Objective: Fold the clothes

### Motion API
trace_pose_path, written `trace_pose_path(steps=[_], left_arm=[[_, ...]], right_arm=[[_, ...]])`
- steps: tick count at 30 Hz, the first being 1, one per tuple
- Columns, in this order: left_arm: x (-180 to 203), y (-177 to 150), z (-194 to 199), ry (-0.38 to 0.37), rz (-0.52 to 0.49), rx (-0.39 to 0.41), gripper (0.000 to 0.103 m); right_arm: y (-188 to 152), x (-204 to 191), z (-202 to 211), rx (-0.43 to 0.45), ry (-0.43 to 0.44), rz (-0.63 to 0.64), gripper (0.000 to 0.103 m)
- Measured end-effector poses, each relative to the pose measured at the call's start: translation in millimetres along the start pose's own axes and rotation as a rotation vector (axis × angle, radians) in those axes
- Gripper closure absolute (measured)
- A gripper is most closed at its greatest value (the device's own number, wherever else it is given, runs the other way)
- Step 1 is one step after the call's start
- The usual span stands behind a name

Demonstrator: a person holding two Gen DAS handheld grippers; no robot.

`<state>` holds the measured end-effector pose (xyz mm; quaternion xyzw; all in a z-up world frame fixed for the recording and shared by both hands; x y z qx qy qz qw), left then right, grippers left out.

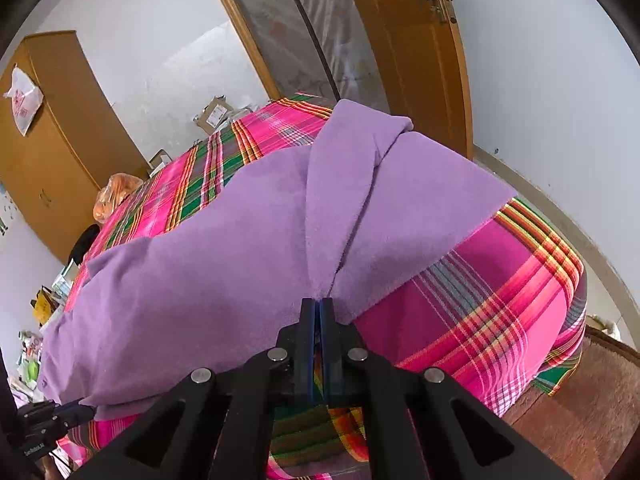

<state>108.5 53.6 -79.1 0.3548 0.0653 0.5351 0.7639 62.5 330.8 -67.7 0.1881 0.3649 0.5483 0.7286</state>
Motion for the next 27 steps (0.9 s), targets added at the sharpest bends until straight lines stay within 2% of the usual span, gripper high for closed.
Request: trace_pose_path(steps=[6,7,10,12,14,17,19,22,26,27], left_arm=[[1,0,3,-0.029,0.007,-0.018,0.096],[1,0,5,-0.036,0.010,-0.018,0.093],[0,11,19,-0.073,0.014,0.027,0.093],[2,21,29,-0.128,0.020,0.067,0.092],[2,29,31,-0.148,0.032,0.088,0.084],[3,41,19,-0.154,0.037,0.084,0.084],[10,50,8,-0.191,0.040,0.072,0.084],[19,60,-11,-0.221,0.043,0.041,0.084],[27,67,-31,-0.241,0.040,-0.004,0.084],[28,67,-36,-0.240,0.039,-0.018,0.084]], right_arm=[[0,1,2,-0.010,-0.010,0.019,0.100],[0,2,2,-0.012,-0.021,0.025,0.100],[1,8,5,-0.019,-0.056,0.044,0.100],[2,12,8,-0.018,-0.066,0.051,0.100],[9,15,12,-0.003,-0.072,0.054,0.100],[23,10,19,0.035,-0.045,0.076,0.100],[34,2,20,0.061,-0.034,0.112,0.100],[55,-5,13,0.093,-0.076,0.156,0.097],[74,-1,-7,0.070,-0.079,0.142,0.074],[78,0,-13,0.061,-0.077,0.142,0.073]])
Point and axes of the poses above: each gripper's, at about its wrist camera, not at the fingertips, and z roughly against the way its jaws point, x to its right, y to its top, the point moved 10 cm from there along -z, roughly the way its jaws point, and after that the axes turned 2 degrees about x, right-handed, at the moved point
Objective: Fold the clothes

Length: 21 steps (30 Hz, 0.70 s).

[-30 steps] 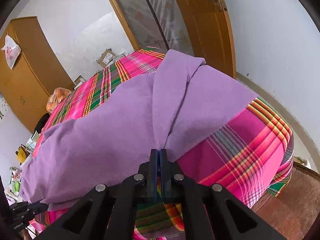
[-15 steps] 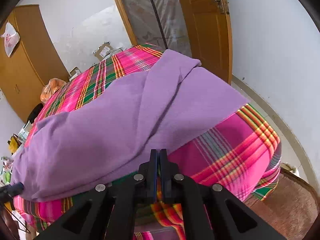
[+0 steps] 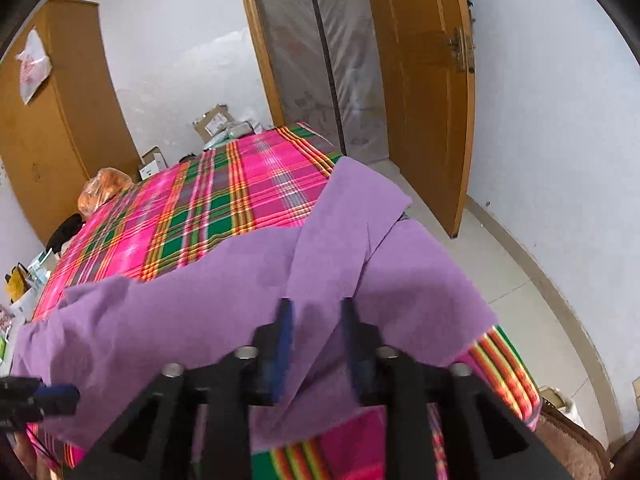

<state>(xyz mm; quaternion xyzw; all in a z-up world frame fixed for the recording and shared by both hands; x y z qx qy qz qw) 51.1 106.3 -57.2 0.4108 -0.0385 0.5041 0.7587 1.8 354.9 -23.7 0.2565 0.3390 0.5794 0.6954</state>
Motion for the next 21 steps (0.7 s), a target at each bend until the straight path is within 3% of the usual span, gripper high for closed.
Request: trace_pose_path(steps=[10,21], left_arm=[[-7,8,-30,-0.001,0.030,-0.079,0.084],[-11,18,-43,0.019,0.078,-0.095,0.083]], right_arm=[[20,-4,-44,-0.042,0.003,0.059,0.061],[40,-13,-96,-0.150,-0.115,0.205,0.060]])
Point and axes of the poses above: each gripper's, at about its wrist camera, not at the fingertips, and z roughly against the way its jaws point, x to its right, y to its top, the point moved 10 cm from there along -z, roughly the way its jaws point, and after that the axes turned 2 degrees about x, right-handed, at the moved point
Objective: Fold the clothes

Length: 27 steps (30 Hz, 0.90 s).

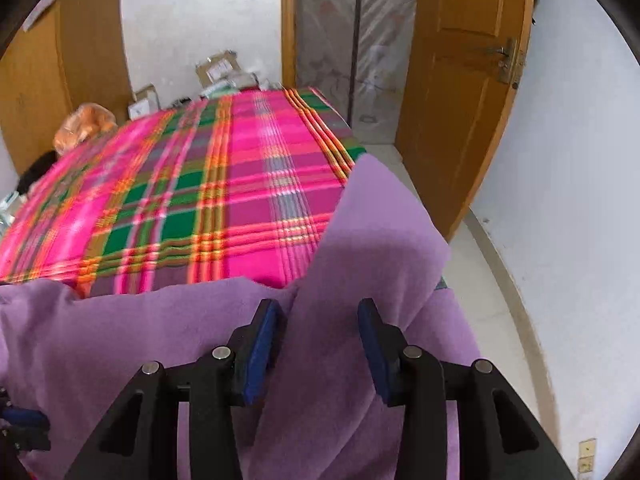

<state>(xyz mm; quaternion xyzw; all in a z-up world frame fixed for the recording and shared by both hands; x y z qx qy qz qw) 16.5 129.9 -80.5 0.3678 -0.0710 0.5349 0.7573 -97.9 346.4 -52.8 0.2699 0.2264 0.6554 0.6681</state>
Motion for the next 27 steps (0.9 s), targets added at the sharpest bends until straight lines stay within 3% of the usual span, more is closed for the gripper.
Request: trace_pose_path(steps=[3,7,9,12,20,27], left_arm=[[1,0,0,0.000,0.007,0.002,0.083],[2,-2,2,0.001,0.010,0.005,0.083],[2,-2,2,0.000,0.011,0.006,0.083],[1,-2,1,-0.003,0.014,0.007,0.083],[0,-3,4,-0.009,0.021,0.011,0.083],[1,-3,4,-0.008,0.025,0.013,0.083]], right_arm=[[1,9,-8,-0.023,-0.027,-0.030,0.062],[2,24,-9,-0.017,-0.033,-0.098,0.075],[3,30,-9,-0.013,-0.048,-0.108,0.088],[2,34,-5,0.000,-0.053,-0.114,0.099],[-1,60,21,0.081,-0.047,-0.214,0.100],[-24,95,44,0.120,-0.044,-0.346,0.100]])
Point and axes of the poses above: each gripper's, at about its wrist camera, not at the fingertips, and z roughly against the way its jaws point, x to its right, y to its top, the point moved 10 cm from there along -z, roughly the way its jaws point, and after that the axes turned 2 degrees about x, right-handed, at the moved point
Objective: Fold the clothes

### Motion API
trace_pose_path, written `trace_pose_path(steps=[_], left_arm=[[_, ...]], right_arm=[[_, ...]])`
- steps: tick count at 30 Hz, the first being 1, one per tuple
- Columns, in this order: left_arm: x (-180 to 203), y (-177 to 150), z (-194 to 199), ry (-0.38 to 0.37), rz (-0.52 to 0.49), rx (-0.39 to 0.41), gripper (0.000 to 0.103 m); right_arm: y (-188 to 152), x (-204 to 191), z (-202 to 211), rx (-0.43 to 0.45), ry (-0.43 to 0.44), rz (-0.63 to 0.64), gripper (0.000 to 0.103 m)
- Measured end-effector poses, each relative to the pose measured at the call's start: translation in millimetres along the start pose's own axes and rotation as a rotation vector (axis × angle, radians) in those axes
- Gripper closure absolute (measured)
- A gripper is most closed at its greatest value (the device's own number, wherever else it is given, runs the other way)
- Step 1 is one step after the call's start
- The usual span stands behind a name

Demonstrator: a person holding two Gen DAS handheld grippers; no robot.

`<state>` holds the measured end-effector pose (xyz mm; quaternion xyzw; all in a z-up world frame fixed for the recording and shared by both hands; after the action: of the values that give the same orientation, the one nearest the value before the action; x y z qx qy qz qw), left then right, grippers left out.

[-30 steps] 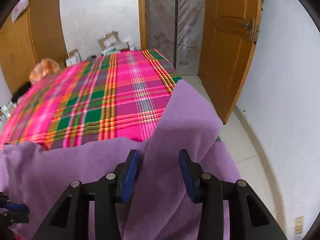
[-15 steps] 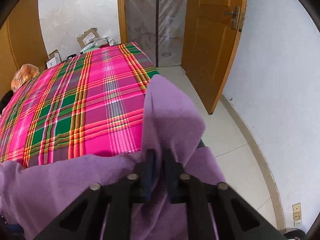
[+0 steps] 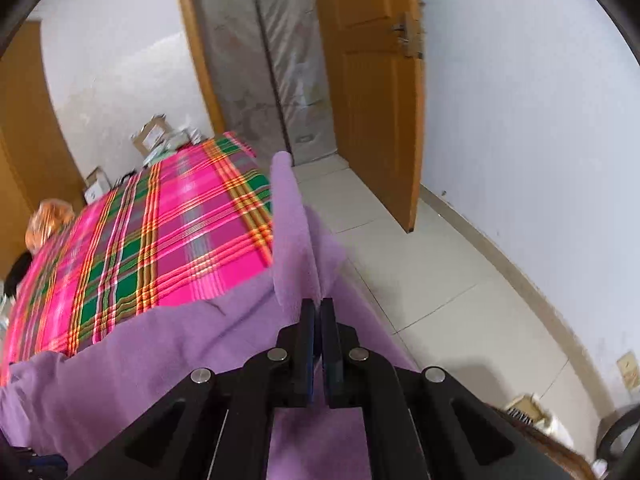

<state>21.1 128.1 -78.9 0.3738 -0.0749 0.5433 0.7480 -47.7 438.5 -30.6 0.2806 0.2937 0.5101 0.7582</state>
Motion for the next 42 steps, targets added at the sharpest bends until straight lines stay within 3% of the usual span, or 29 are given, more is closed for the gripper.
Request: trace_pose_path(steps=[16,25,33,42], left_arm=[[0,0,1,-0.004,0.012,0.003,0.083],[0,0,0,-0.002,0.018,-0.001,0.083],[2,-3,-2,-0.011,0.011,-0.007,0.083],[2,-5,-1,-0.018,0.017,-0.006,0.083]], right_arm=[[-22,53,13,0.043,0.088,-0.263,0.100],[-10,55,39,0.120,0.086,-0.275,0.101],[-48,79,16,0.021,0.042,-0.345,0.101],[-43,76,28,0.058,0.034,-0.330,0.101]])
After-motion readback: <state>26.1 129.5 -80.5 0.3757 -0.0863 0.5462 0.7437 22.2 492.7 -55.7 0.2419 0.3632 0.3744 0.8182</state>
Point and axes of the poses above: each gripper's, at about its wrist camera, not at the fingertips, and z roughly against the way its jaws point, x to its right, y to its top, the point moved 10 cm from there along -z, roughly the way its jaws point, and after that the axes turned 2 degrees about x, right-handed, at the moved point
